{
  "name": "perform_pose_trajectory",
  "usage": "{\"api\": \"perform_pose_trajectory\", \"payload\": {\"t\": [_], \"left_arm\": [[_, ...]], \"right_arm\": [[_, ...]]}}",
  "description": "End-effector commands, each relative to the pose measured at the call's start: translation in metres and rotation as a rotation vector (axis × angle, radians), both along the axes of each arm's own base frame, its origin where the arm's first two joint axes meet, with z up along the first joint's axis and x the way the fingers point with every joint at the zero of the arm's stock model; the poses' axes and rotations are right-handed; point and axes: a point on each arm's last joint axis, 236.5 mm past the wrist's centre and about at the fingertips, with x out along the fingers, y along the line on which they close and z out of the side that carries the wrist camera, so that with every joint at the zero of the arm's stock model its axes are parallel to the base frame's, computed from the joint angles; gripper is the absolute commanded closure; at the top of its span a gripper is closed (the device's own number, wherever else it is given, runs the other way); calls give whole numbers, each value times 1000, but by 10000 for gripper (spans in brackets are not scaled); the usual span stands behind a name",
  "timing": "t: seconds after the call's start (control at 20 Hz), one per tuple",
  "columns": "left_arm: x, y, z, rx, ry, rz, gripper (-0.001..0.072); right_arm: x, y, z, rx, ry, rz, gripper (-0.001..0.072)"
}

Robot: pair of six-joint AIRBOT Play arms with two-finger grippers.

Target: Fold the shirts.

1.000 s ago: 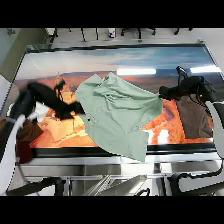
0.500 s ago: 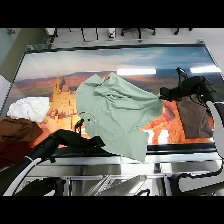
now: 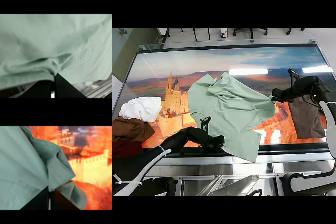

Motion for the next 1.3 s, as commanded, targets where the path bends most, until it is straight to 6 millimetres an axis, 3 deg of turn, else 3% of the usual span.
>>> {"api": "perform_pose_trajectory", "payload": {"t": [0.0,0.1,0.2,0.3,0.4,0.5,0.65,0.7,0.75,0.8,0.9,1.0,1.1,1.25], "left_arm": [[32,47,18,64,-74,-8,686],[69,105,40,105,-153,111,686],[101,164,59,132,-235,247,687],[110,212,64,149,-245,337,686],[106,238,60,159,-217,366,686],[104,246,52,164,-194,365,686],[101,245,38,165,-153,353,686],[100,246,35,167,-145,349,686],[100,249,35,169,-141,355,686],[100,252,37,167,-144,367,686],[103,264,47,172,-174,405,686],[107,275,59,180,-220,438,686],[107,283,65,184,-240,448,686],[107,283,64,179,-232,454,686]], "right_arm": [[-23,-13,8,-3,72,-13,694],[-53,-25,7,-58,154,-5,694],[-91,-15,1,-45,235,-24,694],[-134,10,-15,-29,280,-30,694],[-160,33,-32,-3,265,-58,693],[-173,59,-44,82,265,-97,692],[-186,71,-55,106,304,-85,680],[-189,70,-52,109,310,-66,591],[-191,66,-46,118,326,-50,336],[-194,60,-39,132,346,-38,135],[-198,38,-21,162,380,-55,105],[-187,12,-13,173,323,-113,106],[-183,-3,-19,160,280,-86,119],[-186,2,-39,191,313,-1,145]]}}
